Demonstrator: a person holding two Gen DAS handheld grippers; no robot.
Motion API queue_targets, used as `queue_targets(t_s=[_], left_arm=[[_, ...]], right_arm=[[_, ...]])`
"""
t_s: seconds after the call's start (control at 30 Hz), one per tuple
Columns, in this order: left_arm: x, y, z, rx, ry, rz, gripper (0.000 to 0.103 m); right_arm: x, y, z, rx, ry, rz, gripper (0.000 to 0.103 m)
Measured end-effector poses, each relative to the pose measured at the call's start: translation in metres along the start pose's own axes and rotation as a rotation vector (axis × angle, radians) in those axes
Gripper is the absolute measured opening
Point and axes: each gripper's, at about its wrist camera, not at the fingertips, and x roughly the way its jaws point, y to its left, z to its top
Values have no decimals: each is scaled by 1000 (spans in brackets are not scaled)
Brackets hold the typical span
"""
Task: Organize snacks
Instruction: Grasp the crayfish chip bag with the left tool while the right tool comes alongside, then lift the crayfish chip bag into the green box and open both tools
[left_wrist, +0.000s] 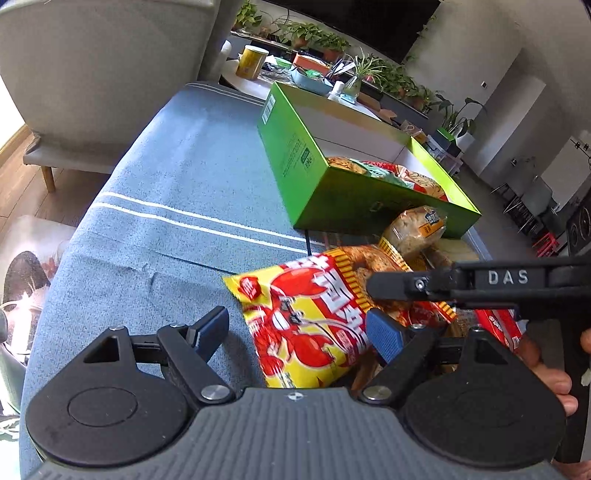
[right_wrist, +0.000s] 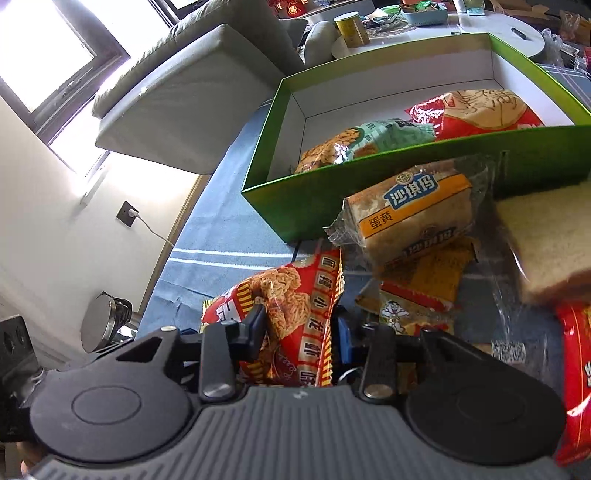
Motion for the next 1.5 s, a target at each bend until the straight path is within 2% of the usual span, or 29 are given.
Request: queue_targets(t_s=[0.13,0.27,0.4,0.6,0.63,0.77,0.87,1.03,1.17,1.33,1.5], left_arm=[[-3,-1,0,4,-6,12,79],[-8,-1,0,1,-13,7,79],[-5,-4,0,18,-6,-8,79],[6,-11,-7,51,37,0,79],[5,-12,-8,57,41,4,79],[1,-10,-11,55,49,17,79],[4,-9,-9,52,37,20,79],[9,-17,-6,69,4,8,73],[-12,-26,1,103,-79,-14,72],[-36,-44,27,160,-167,-24,73],[-36,-68,60,216,-219,-18,73]], right_arm=[[-7,0,-2,-10,-8,-13,52],[-22,-6,5,4,-71,-16,67],[-24,-4,11,-8,-82,-25,67],[0,4,12,-23,-13,-19,68],[4,5,12,-24,1,-20,67],[13,7,8,-55,35,-26,50],[12,7,6,-50,26,-16,45],[6,10,1,-52,4,-34,43],[-13,16,-1,-73,-54,-30,42],[-47,25,9,-86,-168,8,42],[-62,25,32,-94,-246,11,42]])
